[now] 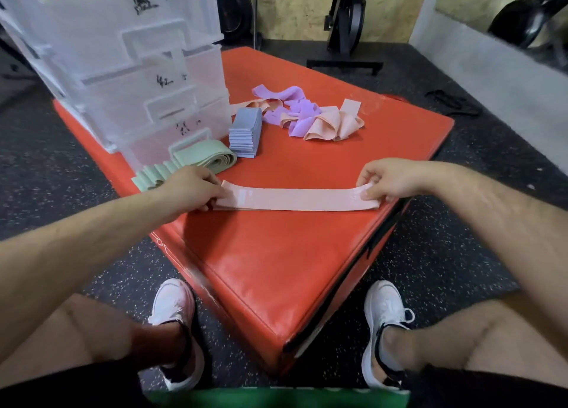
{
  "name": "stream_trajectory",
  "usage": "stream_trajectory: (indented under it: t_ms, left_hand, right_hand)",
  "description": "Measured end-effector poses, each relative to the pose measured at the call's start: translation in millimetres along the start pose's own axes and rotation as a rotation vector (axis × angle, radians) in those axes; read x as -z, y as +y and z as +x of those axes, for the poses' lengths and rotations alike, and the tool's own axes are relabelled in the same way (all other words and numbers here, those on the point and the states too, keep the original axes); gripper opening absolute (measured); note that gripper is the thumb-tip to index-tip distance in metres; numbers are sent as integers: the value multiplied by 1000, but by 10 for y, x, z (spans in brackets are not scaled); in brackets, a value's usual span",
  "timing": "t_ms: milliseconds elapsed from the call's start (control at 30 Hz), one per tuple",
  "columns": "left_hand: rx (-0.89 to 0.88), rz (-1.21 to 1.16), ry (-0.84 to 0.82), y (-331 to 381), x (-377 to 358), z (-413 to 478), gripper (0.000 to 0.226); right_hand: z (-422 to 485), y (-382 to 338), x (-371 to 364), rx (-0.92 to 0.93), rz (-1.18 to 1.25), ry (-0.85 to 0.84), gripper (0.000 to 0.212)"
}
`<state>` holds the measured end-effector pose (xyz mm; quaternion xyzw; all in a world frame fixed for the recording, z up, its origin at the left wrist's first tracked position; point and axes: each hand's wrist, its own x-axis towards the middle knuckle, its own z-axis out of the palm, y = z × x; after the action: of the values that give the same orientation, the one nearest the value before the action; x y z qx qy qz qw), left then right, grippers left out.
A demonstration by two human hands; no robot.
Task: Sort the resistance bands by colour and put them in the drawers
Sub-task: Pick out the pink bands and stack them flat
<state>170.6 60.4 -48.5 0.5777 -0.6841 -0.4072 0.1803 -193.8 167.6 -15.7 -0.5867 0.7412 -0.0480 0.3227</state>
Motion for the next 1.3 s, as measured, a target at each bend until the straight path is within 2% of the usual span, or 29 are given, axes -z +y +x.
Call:
stream_trajectory:
  t_ms: [267, 367, 500, 667, 767, 1000, 1200, 1300]
  left_hand:
    - [-44, 58, 46, -30, -42, 2, 17]
    - [-103, 103, 82, -27, -61, -6, 23]
    - [-241, 334, 107, -11, -58, -8, 12]
    - [-309, 471, 93, 17, -64, 47, 7]
    - [-389, 476, 118, 153, -132, 127, 12]
    - [-506, 402, 126, 816, -412, 446, 5]
    - [-541, 383, 42, 1163, -683, 824, 19]
    - [-537, 420, -14, 1219, -823, 1011, 26]
  right_hand:
    - [-5, -39, -30, -1, -61, 28, 23]
    - [-6, -49, -53, 16, -77, 32, 16]
    - [-17, -98, -72, 24, -200, 55, 6]
    - [-53, -165, -21, 28, -306, 98, 4]
    - [0, -198, 25, 56, -271, 164, 3]
    - [371, -341, 146, 172, -240, 335, 5]
    - [824, -389, 190, 182, -241, 388, 21]
    - [1027, -334, 177, 165, -256, 346, 24]
